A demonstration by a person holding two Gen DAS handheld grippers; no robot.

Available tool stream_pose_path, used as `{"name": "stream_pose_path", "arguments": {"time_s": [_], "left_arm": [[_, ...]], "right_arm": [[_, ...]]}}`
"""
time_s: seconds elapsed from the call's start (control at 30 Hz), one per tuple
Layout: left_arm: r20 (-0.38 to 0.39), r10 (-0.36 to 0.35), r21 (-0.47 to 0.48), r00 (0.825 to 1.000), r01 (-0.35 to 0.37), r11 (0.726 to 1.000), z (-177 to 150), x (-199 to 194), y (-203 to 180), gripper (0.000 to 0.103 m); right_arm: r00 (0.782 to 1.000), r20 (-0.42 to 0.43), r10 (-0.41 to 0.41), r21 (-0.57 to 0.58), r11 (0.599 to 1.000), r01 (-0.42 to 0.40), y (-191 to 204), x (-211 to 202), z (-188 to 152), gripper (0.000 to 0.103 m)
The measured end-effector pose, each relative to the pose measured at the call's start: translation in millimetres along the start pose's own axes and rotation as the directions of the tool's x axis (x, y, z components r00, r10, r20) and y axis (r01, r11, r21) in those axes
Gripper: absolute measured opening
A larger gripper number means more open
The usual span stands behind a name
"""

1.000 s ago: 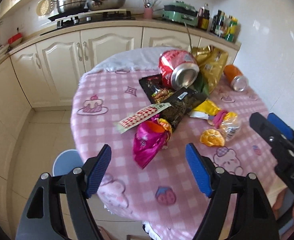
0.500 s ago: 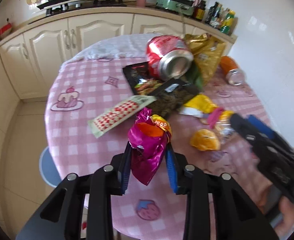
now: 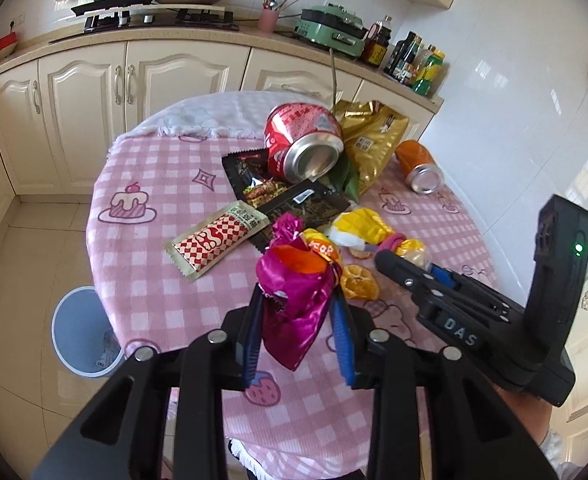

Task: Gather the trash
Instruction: 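Carry both wrappers over the blue bin and open both tools to drop them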

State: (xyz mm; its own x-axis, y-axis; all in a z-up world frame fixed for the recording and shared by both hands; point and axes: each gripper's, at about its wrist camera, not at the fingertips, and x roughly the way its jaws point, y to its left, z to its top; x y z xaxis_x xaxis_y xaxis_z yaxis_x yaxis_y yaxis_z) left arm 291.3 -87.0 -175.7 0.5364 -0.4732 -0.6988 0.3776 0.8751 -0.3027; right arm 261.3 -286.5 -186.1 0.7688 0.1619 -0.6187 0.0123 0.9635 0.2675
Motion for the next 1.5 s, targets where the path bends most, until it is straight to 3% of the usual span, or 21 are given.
{"name": "stream_pose_path", "arguments": {"time_s": [0.13, 0.23, 0.37, 0.5, 0.67, 0.8, 1.0, 1.17, 1.27, 1.4, 1.43, 1.5], "left_arm": [[0.043, -0.005, 0.000, 0.999, 0.005, 1.000, 0.5, -18.1, 1.8, 0.030], [0.081, 0.009, -0.004, 0.997, -0.009, 1.000, 1.4, -33.3, 6.3, 0.030], [0.129, 0.037, -0.034, 0.991, -0.033, 0.999, 0.9, -55.6, 26.6, 0.030], [0.151, 0.087, -0.096, 0.985, -0.073, 0.993, -5.3, -74.1, 61.7, 0.030], [0.144, 0.168, -0.205, 0.975, -0.136, 0.969, -20.7, -90.2, 122.4, 0.030], [0.102, 0.271, -0.297, 0.957, -0.231, 0.926, -43.2, -94.9, 181.9, 0.030], [0.006, 0.335, -0.443, 0.942, -0.298, 0.846, -75.4, -86.7, 269.1, 0.030], [-0.077, 0.354, -0.532, 0.932, -0.339, 0.776, -100.2, -69.8, 331.5, 0.030], [-0.119, 0.354, -0.547, 0.928, -0.359, 0.756, -104.2, -54.0, 357.0, 0.030], [-0.167, 0.352, -0.539, 0.921, -0.384, 0.749, -95.9, -29.3, 382.4, 0.030], [-0.172, 0.353, -0.538, 0.920, -0.388, 0.748, -94.6, -25.9, 386.6, 0.030], [-0.180, 0.354, -0.536, 0.918, -0.393, 0.747, -88.6, -19.4, 396.0, 0.030]], "right_arm": [[0.993, 0.109, -0.037, -0.023, 0.999, 0.040, 12.1, -35.7, 6.1, 0.031], [0.989, 0.146, -0.015, -0.055, 0.998, 0.023, 29.0, -51.9, 14.0, 0.031], [0.987, 0.151, 0.047, -0.115, 0.993, -0.030, 62.8, -57.0, 18.6, 0.031], [0.986, 0.100, 0.131, -0.183, 0.977, -0.111, 109.0, -41.7, 16.9, 0.031], [0.972, -0.011, 0.233, -0.264, 0.937, -0.228, 178.1, -5.2, 5.3, 0.031], [0.952, -0.121, 0.281, -0.308, 0.901, -0.305, 232.0, 33.3, -10.8, 0.031], [0.916, -0.288, 0.278, -0.354, 0.858, -0.372, 295.5, 105.3, -46.9, 0.031], [0.900, -0.376, 0.221, -0.375, 0.852, -0.366, 327.5, 171.3, -68.1, 0.031], [0.890, -0.411, 0.195, -0.379, 0.852, -0.362, 342.9, 209.9, -69.8, 0.031], [0.881, -0.438, 0.177, -0.370, 0.858, -0.356, 360.5, 256.0, -66.3, 0.034], [0.876, -0.445, 0.188, -0.354, 0.861, -0.364, 363.4, 268.8, -64.3, 0.042], [0.883, -0.434, 0.179, -0.354, 0.867, -0.350, 366.8, 281.8, -60.8, 0.047]]}}
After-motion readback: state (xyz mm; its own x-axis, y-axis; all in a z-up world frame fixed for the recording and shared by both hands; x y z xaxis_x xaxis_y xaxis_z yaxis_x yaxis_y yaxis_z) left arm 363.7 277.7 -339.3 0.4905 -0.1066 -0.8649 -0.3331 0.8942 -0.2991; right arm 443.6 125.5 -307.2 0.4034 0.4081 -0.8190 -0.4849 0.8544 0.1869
